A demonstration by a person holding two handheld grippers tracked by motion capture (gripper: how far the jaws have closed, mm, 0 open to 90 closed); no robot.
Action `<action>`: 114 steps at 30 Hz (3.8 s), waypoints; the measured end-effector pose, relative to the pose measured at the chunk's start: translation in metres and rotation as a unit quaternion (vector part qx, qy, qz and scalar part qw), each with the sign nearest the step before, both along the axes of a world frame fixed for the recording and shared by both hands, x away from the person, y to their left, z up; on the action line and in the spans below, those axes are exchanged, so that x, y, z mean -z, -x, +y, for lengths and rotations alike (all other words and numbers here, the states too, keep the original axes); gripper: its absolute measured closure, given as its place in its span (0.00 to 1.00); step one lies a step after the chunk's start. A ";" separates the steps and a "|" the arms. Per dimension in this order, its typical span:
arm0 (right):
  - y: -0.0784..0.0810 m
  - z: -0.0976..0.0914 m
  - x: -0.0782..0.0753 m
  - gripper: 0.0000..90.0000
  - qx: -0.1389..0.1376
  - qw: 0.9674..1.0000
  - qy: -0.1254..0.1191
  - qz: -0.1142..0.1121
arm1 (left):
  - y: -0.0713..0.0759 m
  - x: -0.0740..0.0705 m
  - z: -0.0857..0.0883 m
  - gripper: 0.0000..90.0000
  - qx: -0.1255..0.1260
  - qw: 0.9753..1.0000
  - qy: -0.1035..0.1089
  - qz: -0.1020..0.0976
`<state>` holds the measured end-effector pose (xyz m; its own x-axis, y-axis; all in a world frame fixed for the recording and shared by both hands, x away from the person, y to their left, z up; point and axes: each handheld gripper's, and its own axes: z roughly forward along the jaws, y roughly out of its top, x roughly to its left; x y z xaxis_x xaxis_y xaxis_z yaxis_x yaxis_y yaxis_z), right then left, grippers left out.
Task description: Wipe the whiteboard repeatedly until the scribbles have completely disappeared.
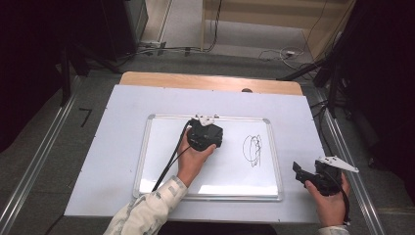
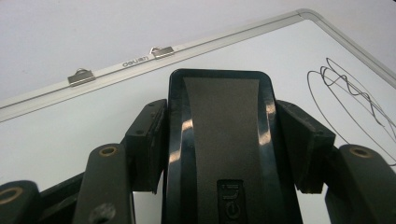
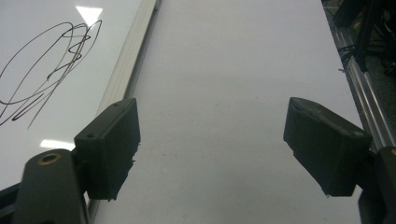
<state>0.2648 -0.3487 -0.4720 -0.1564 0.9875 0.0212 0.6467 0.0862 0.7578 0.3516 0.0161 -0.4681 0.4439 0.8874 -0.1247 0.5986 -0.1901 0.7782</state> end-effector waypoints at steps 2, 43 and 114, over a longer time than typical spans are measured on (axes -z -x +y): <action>0.000 0.000 0.000 0.19 0.000 1.000 0.000 0.000 | 0.000 0.000 -0.002 0.45 0.004 1.000 0.001 0.001; 0.000 0.000 0.000 0.20 -0.004 1.000 0.001 0.000 | -0.001 0.005 -0.047 0.45 0.049 0.999 -0.017 -0.001; 0.001 -0.001 0.001 0.20 -0.007 1.000 -0.002 -0.001 | -0.003 0.014 -0.091 0.45 0.082 0.996 -0.038 0.006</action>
<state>0.2643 -0.3497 -0.4728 -0.1707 0.9850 0.0239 0.6442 0.0932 0.7591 0.3545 -0.0749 -0.4825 0.5827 0.8099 -0.0664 0.5638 -0.3440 0.7509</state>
